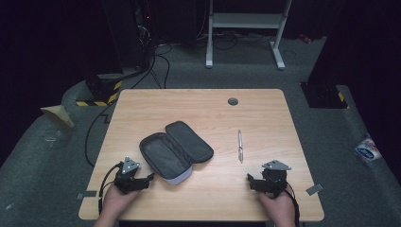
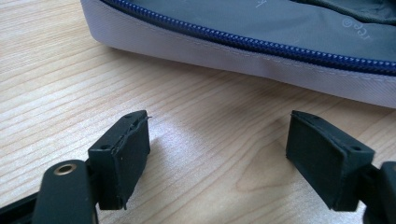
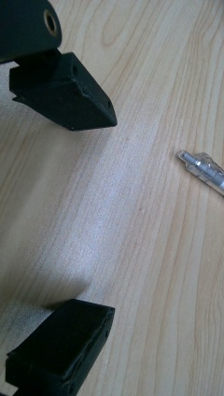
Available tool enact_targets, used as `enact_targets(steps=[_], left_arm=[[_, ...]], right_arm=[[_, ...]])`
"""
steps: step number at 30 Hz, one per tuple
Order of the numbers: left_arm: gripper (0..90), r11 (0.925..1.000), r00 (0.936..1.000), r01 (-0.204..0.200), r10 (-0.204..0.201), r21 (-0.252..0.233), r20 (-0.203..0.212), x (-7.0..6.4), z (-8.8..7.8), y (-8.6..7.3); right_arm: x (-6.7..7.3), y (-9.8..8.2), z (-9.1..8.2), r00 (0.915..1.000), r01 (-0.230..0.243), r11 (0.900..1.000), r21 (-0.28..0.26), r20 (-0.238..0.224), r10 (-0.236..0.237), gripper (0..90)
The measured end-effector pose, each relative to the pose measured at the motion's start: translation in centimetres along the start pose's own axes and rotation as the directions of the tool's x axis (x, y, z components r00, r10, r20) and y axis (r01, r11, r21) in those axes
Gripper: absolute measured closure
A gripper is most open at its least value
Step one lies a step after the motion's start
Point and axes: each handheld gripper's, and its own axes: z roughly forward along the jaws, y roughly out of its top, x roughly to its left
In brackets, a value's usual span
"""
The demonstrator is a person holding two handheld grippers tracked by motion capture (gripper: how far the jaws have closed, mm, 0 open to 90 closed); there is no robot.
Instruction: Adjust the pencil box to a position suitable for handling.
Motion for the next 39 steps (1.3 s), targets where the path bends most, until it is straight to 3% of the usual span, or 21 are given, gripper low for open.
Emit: enact_targets(steps=[27, 35, 39], left_arm=[[19.4, 0.9999, 1.0, 0.007, -0.007, 0.01, -0.007, 0.16, 0.09, 0.13], [24.2, 0.9991, 0.9993, -0.036, 0.037, 0.023, -0.01, 0.09, -0.36, 0.2], [24.4, 0.9998, 0.9999, -0.015, 0.015, 0.011, 0.008, 0.28, -0.84, 0.23]], right_arm=[[-0.02, -0.04, -0.08, 1.0, 0.003, 1.0, -0.01, -0.006, -0.003, 13.3], [0.02, -0.05, -0.13, 0.9999, 0.008, 1.0, -0.014, -0.012, -0.008, 15.3], [0.01, -0.05, -0.12, 0.9998, 0.011, 1.0, -0.016, -0.014, -0.011, 15.6]])
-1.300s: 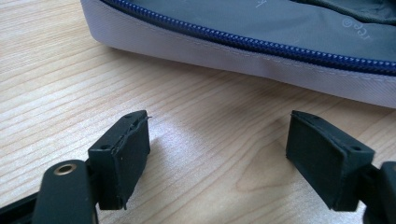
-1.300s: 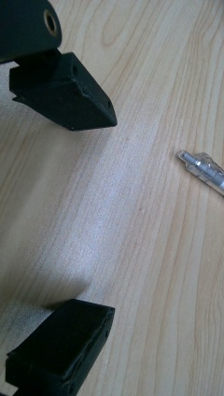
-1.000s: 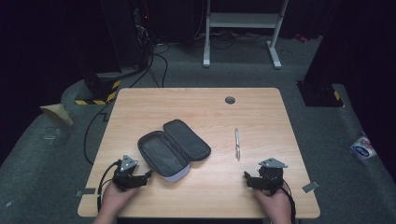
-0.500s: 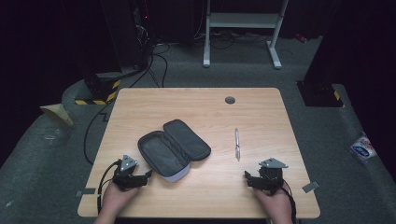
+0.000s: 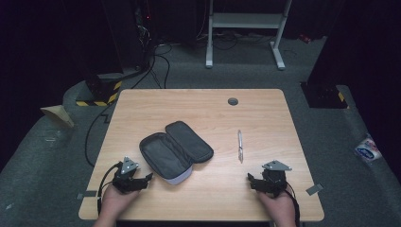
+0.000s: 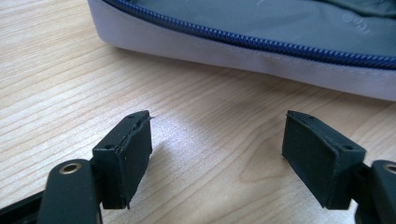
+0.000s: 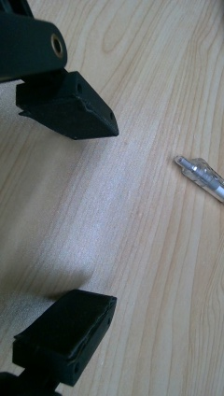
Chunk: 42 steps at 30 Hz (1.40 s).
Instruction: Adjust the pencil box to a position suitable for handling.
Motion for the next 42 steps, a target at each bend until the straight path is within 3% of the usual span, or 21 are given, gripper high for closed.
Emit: enact_targets(steps=[5, 10, 16, 26, 34, 42], left_arm=[[24.3, 0.9989, 0.9996, 0.023, -0.022, -0.041, 0.016, 0.4, -1.2, 0.2], [24.1, 0.9971, 1.0, 0.001, -0.001, -0.076, 0.008, 0.5, -2.1, 0.5], [24.2, 0.9915, 0.9997, 0.006, -0.003, -0.13, 0.024, 0.1, -3.2, 1.3], [25.9, 0.9822, 0.9966, -0.05, 0.061, -0.181, 0.056, -1.9, -4.2, 2.6], [29.7, 0.9805, 0.9876, -0.079, 0.102, -0.18, 0.12, -4.0, -3.7, 3.1], [34.1, 0.9795, 0.9726, -0.104, 0.136, -0.173, 0.188, -6.5, -2.9, 3.7]], right_arm=[[0.0, 0.0, 0.0, 1.0, 0.005, 1.0, -0.002, -0.002, -0.005, 16.1], [0.0, 0.0, 0.0, 1.0, 0.005, 1.0, -0.002, -0.002, -0.005, 16.1], [0.0, 0.0, 0.0, 1.0, 0.005, 1.0, -0.002, -0.002, -0.005, 16.2], [0.0, 0.0, 0.0, 1.0, 0.007, 1.0, -0.003, -0.003, -0.007, 16.6], [0.0, 0.0, 0.0, 1.0, 0.006, 1.0, -0.003, -0.003, -0.006, 16.6], [0.0, 0.0, 0.0, 1.0, 0.007, 1.0, -0.003, -0.003, -0.007, 16.6]])
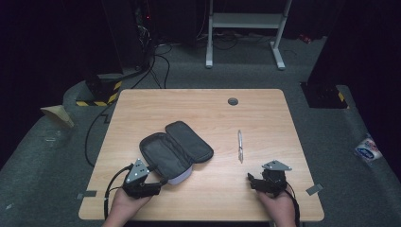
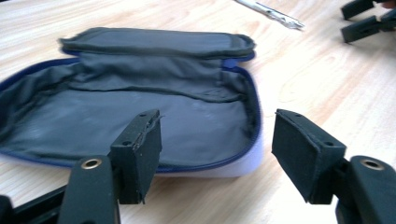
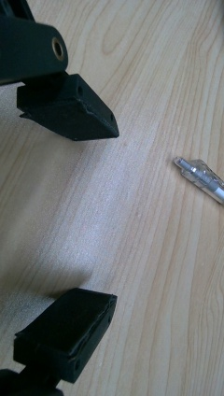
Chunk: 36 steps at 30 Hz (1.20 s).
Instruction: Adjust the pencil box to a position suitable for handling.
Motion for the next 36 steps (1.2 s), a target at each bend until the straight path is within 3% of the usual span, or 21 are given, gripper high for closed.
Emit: enact_targets(steps=[6, 13, 21, 28, 32, 36], left_arm=[[36.3, 0.9993, 0.9994, -0.029, 0.028, 0.025, 0.018, -1.0, 1.0, -0.2], [44.9, 0.9988, 0.9995, -0.022, 0.021, 0.045, 0.024, -1.4, 1.9, -0.3], [65.9, 0.9984, 0.9995, -0.027, 0.027, 0.049, 0.016, -2.2, 2.8, -0.1], [81.5, 0.9973, 0.9983, -0.057, 0.057, 0.046, 0.012, -3.1, 3.5, 0.4], [83.4, 0.9952, 0.9961, -0.087, 0.087, 0.043, 0.012, -4.1, 4.1, 0.6], [84.4, 0.9956, 0.9961, -0.087, 0.086, 0.035, 0.019, -4.6, 4.6, 0.8]], right_arm=[[0.0, 0.0, 0.0, 1.0, 0.0, 1.0, 0.0, 0.0, 0.0, 16.6], [0.0, 0.0, 0.0, 1.0, -0.003, 1.0, 0.001, 0.0, 0.003, 16.6], [0.0, 0.0, 0.0, 1.0, 0.0, 1.0, 0.0, 0.0, 0.0, 16.7], [0.0, 0.0, 0.0, 1.0, -0.001, 1.0, 0.0, -0.001, 0.001, 17.1], [0.0, 0.0, 0.0, 1.0, -0.002, 1.0, 0.0, -0.001, 0.002, 17.1], [0.0, 0.0, 0.0, 1.0, -0.001, 1.0, 0.0, -0.001, 0.001, 17.1]])
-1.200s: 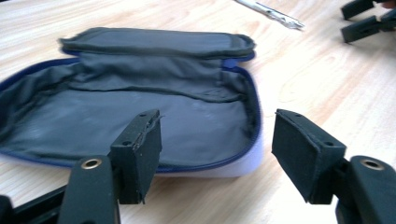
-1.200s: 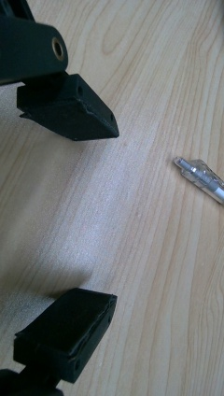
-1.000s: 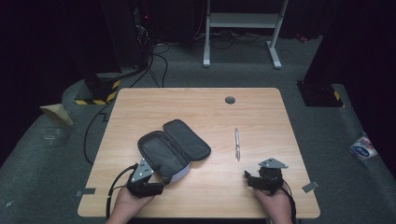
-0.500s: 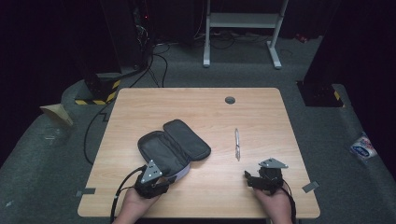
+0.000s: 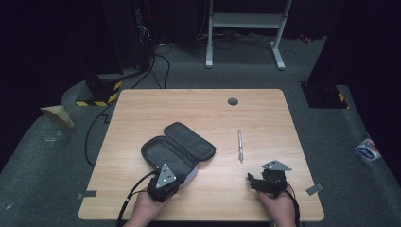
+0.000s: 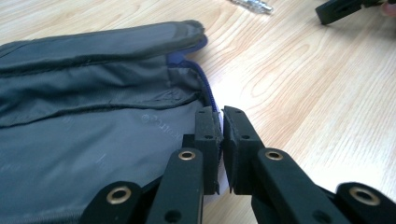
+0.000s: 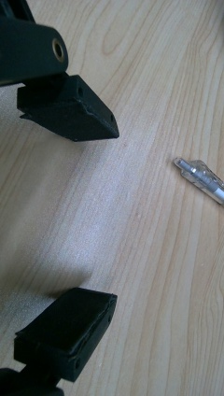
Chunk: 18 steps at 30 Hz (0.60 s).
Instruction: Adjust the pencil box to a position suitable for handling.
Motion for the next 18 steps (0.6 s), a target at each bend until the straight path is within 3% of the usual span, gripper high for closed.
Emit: enact_targets(steps=[7, 18], left_arm=[[84.9, 1.0, 0.9997, 0.008, -0.008, -0.005, 0.021, -1.0, 1.5, 0.9], [83.8, 0.9987, 0.9991, 0.031, -0.03, -0.041, 0.031, -1.3, 2.1, 1.9]], right_arm=[[0.0, 0.0, 0.0, 1.0, 0.0, 1.0, 0.0, 0.0, 0.0, 17.1], [0.0, 0.0, 0.0, 1.0, 0.0, 1.0, 0.0, 0.0, 0.0, 17.3]])
